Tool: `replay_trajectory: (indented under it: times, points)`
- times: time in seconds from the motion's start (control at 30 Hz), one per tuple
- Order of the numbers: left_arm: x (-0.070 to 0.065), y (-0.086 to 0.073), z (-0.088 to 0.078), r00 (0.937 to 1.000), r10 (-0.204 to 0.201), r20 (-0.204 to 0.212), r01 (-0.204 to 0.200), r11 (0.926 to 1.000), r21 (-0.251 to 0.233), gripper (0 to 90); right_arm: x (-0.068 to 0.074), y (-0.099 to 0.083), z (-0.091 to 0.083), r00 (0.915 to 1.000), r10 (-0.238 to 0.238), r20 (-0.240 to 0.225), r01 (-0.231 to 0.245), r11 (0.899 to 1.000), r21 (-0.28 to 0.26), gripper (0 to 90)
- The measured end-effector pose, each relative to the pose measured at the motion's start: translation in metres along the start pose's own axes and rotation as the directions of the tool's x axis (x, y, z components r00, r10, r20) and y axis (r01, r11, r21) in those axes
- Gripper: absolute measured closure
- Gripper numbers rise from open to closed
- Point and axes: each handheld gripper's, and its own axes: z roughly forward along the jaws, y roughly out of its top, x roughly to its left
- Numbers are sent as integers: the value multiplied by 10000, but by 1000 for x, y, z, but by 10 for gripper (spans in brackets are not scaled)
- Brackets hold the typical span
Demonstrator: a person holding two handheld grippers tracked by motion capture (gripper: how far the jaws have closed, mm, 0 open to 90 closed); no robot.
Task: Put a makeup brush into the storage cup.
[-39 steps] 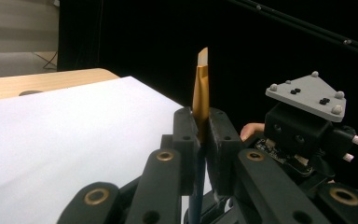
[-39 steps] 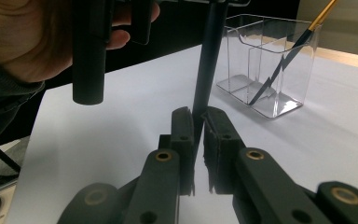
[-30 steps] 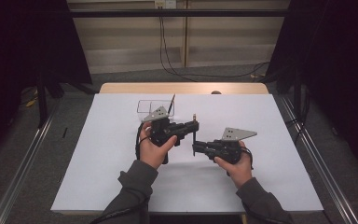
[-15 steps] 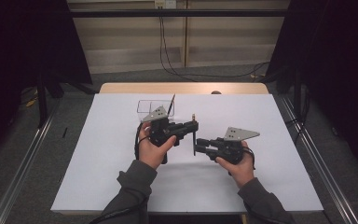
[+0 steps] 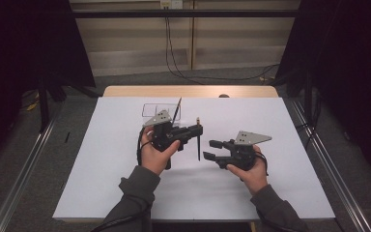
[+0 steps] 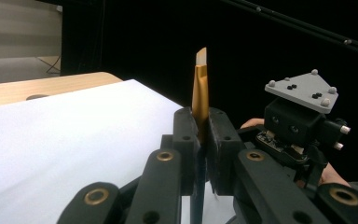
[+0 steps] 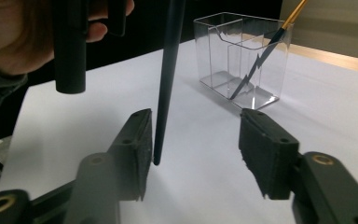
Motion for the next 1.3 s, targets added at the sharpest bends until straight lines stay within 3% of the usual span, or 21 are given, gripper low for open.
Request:
replay_trajectory:
  times: [0.53, 0.77, 1.3]
  points:
    - [2, 0, -7, 9999, 85, -107, -86, 9999, -81, 833, -6, -3, -1, 9989, 106, 467, -144, 9965, 825, 181]
    - [3, 0, -8, 9998, 97, -162, -97, 9999, -58, 834, -10, -3, -9, 9966, 24, 818, -111, 9944, 1051, 162]
    - [4, 1, -10, 9996, 176, -225, -176, 9998, 2, 835, -14, -7, -18, 9936, 59, 1132, -232, 9881, 1519, 126]
